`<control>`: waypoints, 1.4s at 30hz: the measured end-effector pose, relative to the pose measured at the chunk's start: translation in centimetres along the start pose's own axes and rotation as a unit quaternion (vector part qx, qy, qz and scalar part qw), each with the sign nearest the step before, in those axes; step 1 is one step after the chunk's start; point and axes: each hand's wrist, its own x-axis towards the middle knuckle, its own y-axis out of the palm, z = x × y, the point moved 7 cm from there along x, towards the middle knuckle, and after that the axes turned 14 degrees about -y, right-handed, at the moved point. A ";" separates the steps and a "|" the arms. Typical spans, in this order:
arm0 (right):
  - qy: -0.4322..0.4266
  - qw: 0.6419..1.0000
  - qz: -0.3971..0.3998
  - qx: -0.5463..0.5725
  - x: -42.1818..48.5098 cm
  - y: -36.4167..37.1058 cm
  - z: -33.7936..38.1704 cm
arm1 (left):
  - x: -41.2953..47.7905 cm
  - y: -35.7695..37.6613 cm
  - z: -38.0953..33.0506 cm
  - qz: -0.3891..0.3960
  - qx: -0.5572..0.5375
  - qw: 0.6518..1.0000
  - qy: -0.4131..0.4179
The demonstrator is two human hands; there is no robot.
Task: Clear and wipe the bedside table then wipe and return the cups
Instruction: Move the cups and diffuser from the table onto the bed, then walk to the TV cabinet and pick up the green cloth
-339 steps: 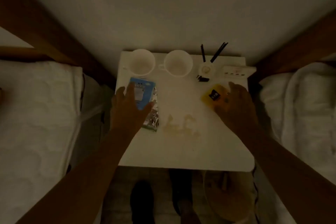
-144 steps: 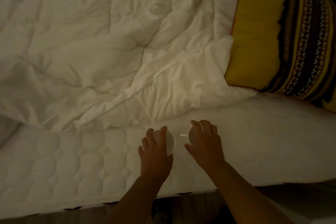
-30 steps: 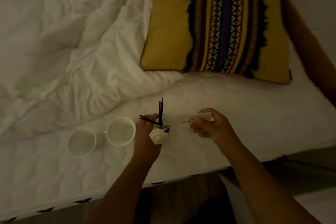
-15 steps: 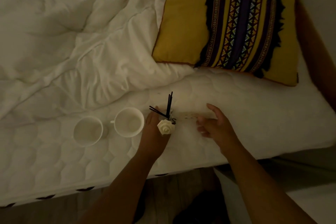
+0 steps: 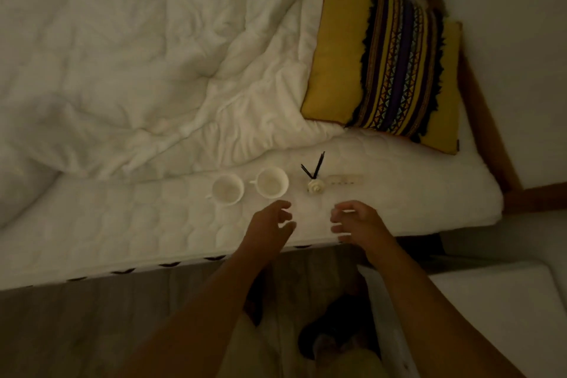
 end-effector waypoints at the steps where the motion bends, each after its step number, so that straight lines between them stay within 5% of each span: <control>1: -0.006 1.000 0.011 -0.009 -1.2 1.0 1.5 | -1.2 -1.6 -0.3 -0.004 0.000 1.000 0.010; 6: -0.067 0.991 0.102 -0.051 -7.4 9.1 10.5 | -8.4 -13.3 1.6 -0.091 0.019 0.995 0.042; 12: -0.177 0.929 0.273 -0.176 -13.9 23.1 19.5 | -19.1 -26.0 8.9 -0.212 0.032 0.976 -0.043; 24: -0.384 0.625 0.578 -0.359 -37.3 57.7 25.4 | -45.4 -42.4 32.8 -0.473 -0.093 0.825 -0.296; 28: -0.469 0.522 0.600 -0.385 -45.2 69.2 25.7 | -50.6 -47.6 40.9 -0.522 -0.104 0.779 -0.331; 33: -0.524 0.453 0.608 -0.388 -53.1 81.9 25.9 | -55.9 -55.4 49.4 -0.565 -0.115 0.736 -0.356; 42: -0.593 0.415 0.569 -0.391 -55.8 102.4 29.5 | -56.1 -72.4 60.7 -0.609 -0.066 0.699 -0.369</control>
